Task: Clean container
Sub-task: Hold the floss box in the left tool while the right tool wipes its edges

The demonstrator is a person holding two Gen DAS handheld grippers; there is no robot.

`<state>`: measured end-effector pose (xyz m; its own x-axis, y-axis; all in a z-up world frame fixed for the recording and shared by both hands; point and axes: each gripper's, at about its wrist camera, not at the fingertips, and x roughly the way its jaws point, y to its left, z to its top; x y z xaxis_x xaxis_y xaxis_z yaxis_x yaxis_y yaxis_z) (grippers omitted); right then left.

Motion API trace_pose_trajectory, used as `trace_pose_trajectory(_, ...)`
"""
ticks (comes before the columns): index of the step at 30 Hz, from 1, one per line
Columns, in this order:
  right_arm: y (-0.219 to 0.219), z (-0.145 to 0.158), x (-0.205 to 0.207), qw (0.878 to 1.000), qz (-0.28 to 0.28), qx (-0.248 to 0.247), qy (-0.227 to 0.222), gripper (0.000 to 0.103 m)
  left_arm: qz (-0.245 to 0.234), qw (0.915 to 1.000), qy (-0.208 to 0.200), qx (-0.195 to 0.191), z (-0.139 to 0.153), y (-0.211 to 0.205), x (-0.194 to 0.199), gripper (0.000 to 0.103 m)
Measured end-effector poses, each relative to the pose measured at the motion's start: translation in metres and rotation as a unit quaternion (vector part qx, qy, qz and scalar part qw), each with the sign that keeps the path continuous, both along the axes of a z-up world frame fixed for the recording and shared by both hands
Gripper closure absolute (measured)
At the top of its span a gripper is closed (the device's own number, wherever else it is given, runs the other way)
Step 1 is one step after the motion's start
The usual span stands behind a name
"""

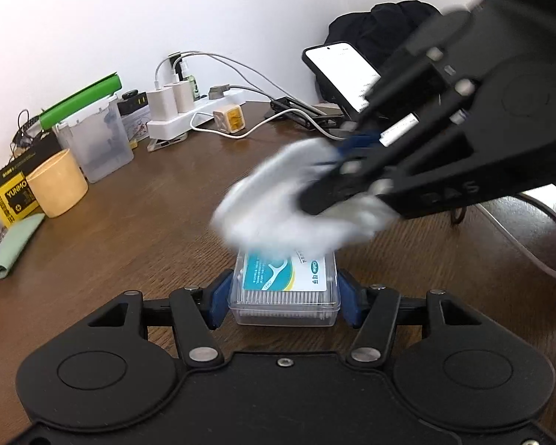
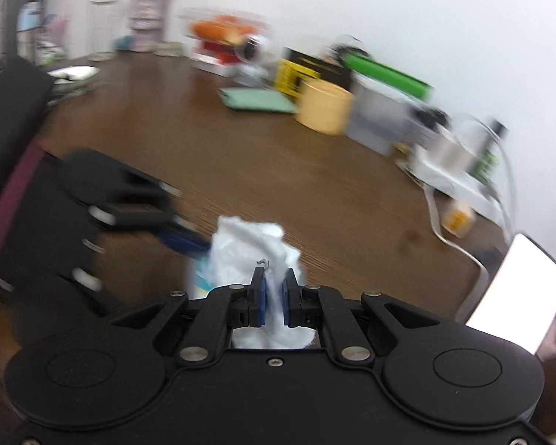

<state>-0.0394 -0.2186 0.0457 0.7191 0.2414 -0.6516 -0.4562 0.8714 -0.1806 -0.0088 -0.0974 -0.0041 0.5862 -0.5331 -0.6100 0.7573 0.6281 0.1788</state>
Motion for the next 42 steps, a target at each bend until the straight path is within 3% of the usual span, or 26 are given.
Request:
trace_pose_trajectory(2,-0.010,-0.006,-0.007,1.000,0.006,0.003,0.008,0.095,0.000,1.0000,0.005,-0.003,0.000,-0.002,0.005,0.046)
trace_pose_trajectory(5,-0.003,-0.006,-0.022,0.998,0.057,0.032,0.007,0.095,-0.008,1.0000,0.004,-0.002,0.000,-0.009,0.010,0.046)
trace_pose_trajectory(7,0.001,-0.001,-0.024,0.996,0.072,0.037,-0.024,0.095,-0.010,0.9999,0.002,0.002,0.000,-0.013,0.012,0.046)
trace_pose_trajectory(10,-0.011,0.003,-0.016,0.993,0.058,0.029,-0.095,0.095,-0.015,0.9997,-0.015,0.012,0.000,-0.016,0.015,0.046)
trace_pose_trajectory(13,-0.021,-0.008,-0.020,0.975,0.071,-0.044,-0.207,0.095,0.000,0.9999,-0.011,0.005,-0.002,-0.013,0.024,0.046)
trace_pose_trajectory(15,-0.028,-0.014,-0.017,0.964,0.090,-0.071,-0.240,0.095,0.012,0.9999,-0.006,0.001,-0.001,-0.011,0.031,0.046)
trace_pose_trajectory(20,-0.038,-0.027,-0.006,0.954,0.120,-0.107,-0.252,0.095,0.016,0.9998,-0.009,0.004,0.000,-0.012,0.032,0.046)
trace_pose_trajectory(24,-0.042,-0.031,-0.003,0.958,0.122,-0.093,-0.242,0.095,0.019,0.9998,-0.004,0.000,0.000,-0.011,0.033,0.046)
trace_pose_trajectory(27,-0.045,-0.015,-0.020,0.953,0.117,-0.071,-0.271,0.095,0.012,0.9999,-0.008,0.002,0.000,-0.012,0.032,0.046)
trace_pose_trajectory(34,-0.050,-0.001,-0.005,0.987,0.107,0.049,-0.110,0.094,-0.021,0.9995,-0.019,0.012,0.000,-0.017,0.020,0.046)
trace_pose_trajectory(37,-0.055,0.000,0.007,0.989,0.102,0.093,-0.046,0.094,-0.033,0.9991,-0.024,0.014,-0.001,-0.018,0.013,0.046)
trace_pose_trajectory(42,-0.028,-0.002,-0.010,0.978,0.170,0.117,-0.002,0.094,-0.038,0.9988,-0.025,0.017,-0.002,-0.020,0.004,0.046)
